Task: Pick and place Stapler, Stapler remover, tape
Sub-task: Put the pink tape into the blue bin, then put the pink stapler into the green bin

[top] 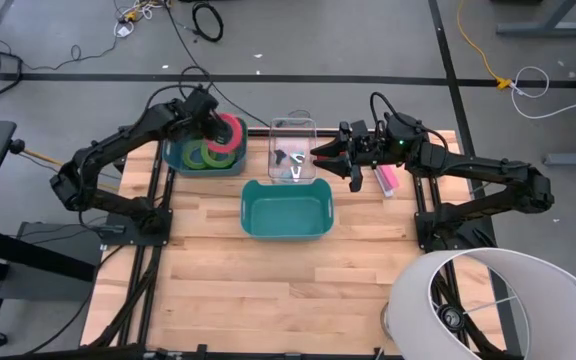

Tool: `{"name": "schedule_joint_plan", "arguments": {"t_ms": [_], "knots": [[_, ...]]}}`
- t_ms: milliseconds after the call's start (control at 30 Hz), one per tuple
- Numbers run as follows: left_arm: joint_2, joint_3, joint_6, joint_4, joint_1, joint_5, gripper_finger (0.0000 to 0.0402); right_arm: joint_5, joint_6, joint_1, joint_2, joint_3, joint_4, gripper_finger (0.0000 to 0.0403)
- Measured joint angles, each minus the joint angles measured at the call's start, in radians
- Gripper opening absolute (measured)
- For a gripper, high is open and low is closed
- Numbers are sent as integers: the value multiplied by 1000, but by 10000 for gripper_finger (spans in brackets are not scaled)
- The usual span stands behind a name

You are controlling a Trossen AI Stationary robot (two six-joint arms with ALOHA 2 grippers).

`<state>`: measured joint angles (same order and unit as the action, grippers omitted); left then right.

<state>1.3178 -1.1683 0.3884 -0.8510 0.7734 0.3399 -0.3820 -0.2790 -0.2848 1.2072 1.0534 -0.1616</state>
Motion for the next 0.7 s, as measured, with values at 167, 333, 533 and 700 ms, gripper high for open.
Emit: {"name": "schedule_joint_plan", "arguments": {"t_ms": [167,333,533,700], "knots": [[0,0,26,-43,17,40,101,0,3,0,0,0,0,155],[0,0,41,-40,15,40,117,47,19,0,0,0,0,155],[0,0,77,-45,16,41,165,60,26,0,0,0,0,155],[0,0,80,-43,16,41,217,60,26,0,0,0,0,155]]}}
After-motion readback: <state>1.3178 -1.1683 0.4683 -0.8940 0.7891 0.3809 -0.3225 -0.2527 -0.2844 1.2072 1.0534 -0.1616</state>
